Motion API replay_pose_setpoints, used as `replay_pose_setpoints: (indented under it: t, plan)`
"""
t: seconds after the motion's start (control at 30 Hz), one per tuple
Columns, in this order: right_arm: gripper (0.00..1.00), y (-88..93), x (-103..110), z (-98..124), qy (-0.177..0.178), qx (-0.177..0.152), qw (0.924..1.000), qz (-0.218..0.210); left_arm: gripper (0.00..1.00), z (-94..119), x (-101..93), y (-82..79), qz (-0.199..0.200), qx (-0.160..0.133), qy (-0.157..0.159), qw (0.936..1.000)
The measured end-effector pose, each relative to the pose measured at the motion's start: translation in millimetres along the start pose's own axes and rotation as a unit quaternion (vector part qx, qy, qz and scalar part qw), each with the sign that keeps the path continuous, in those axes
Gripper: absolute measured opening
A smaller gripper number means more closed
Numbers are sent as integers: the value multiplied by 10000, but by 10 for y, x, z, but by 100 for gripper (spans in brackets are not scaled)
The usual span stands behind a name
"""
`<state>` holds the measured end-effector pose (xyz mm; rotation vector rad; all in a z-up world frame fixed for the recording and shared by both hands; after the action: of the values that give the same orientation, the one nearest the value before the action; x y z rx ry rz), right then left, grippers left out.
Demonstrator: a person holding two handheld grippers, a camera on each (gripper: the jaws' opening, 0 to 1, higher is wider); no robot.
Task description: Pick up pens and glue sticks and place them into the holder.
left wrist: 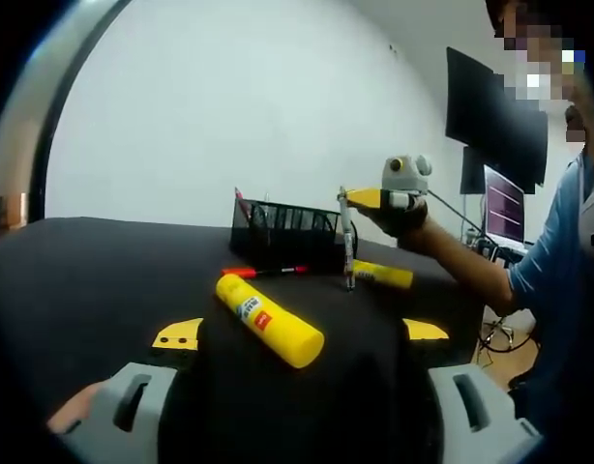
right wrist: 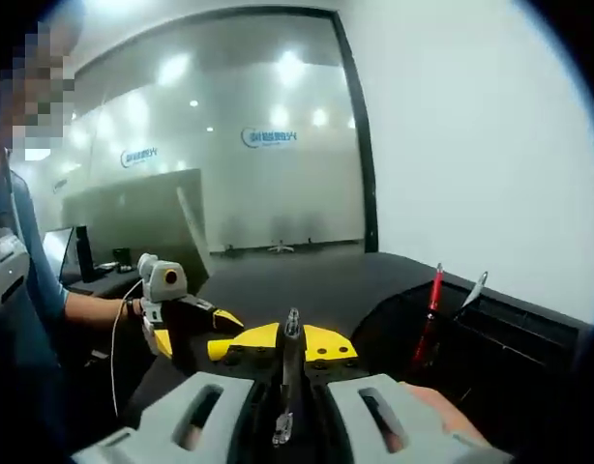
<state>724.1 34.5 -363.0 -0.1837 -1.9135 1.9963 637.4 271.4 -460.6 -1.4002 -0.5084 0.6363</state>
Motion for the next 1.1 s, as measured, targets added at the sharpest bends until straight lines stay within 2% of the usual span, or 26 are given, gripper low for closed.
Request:
replay_pose_setpoints:
  t: [0.37,0.53,0.7,0.9,1.0,1.1]
  plan:
    - [5,-2,24,243,-132,63,9997,202,76,-6,12,-3,-1,3,0,10000]
    - [5,24,-1,330,-300,18,9995,75,76,-6,39,-6,-6,12,-5,10000]
    - [5,91,9,299,-310,199,9992,126,76,-5,53,-7,-7,21,-5,10000]
    - [5,81,7,289,-294,206,9992,164,76,-1,59,-10,-12,22,-10,10000]
    - [4,78,12,290,-337,178,9992,94,76,-1,55,-11,-16,21,-12,10000]
    - [4,28,-21,285,-227,16,9997,60,76,2,53,-13,-10,10,-14,10000]
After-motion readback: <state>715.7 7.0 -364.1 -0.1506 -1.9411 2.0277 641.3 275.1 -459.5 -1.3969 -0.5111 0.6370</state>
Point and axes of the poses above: the point that each gripper's makers call its tool centre point, and the gripper's own axes: z roughly backward along the fingers, x roughly to its left, y roughly out of its underside, the point moved 6 cm from there along z, roughly backward along the fingers, and after that the axes turned 6 degrees about -z, right-handed, at the moved point
